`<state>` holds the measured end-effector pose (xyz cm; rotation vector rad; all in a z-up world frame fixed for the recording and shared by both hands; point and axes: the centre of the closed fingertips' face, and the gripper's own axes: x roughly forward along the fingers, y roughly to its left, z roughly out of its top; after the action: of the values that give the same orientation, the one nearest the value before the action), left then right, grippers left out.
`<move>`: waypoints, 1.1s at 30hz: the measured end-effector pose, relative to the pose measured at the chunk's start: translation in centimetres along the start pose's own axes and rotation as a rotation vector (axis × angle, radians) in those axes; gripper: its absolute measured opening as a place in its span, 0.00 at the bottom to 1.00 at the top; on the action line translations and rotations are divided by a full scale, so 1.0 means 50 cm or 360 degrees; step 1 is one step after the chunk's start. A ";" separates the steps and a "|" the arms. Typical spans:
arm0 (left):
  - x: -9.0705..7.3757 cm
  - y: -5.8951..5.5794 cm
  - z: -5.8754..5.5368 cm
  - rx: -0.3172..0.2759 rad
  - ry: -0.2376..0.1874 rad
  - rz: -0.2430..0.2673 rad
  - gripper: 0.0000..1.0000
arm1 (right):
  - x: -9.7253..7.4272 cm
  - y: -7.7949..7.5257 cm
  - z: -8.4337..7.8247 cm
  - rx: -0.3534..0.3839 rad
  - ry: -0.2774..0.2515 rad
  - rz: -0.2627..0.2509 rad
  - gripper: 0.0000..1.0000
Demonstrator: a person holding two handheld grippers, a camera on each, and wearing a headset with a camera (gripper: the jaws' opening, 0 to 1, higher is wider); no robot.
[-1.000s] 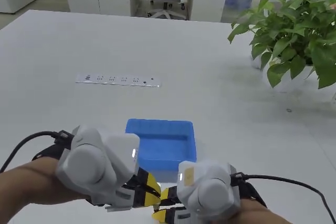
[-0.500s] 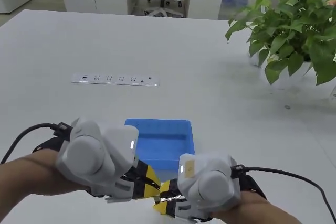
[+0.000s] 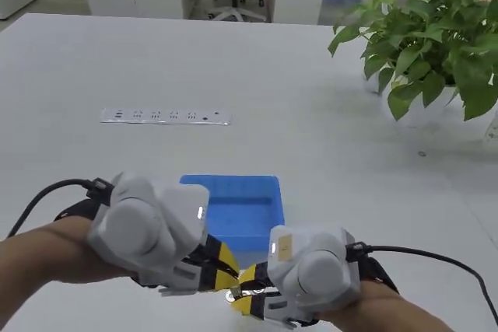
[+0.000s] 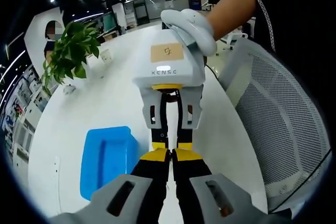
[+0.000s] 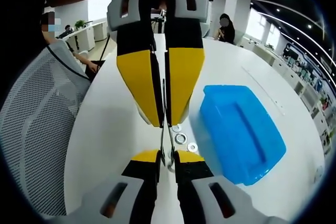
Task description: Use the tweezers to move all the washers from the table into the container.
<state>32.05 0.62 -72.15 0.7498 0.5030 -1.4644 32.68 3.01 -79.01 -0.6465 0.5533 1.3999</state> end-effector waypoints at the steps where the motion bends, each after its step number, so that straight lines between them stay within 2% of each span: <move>1: 0.001 0.000 0.000 0.0000 0.0001 -0.0004 0.06 | 0.000 0.000 0.000 0.0002 0.0000 -0.0001 0.13; 10: 0.011 0.013 0.009 0.0006 -0.0012 -0.0016 0.06 | 0.001 -0.004 -0.004 0.0017 -0.0003 -0.0007 0.14; 20: 0.019 0.019 0.013 -0.0006 -0.0034 -0.0091 0.06 | -0.004 -0.005 -0.007 0.0046 0.0002 -0.0009 0.14; 33: 0.023 0.015 0.016 -0.0008 -0.0027 -0.0116 0.06 | -0.005 -0.007 -0.011 0.0131 0.0016 -0.0011 0.10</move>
<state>32.75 -0.78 -72.31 0.7208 0.5257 -1.5355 33.04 2.43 -79.21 -0.5889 0.6128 1.3609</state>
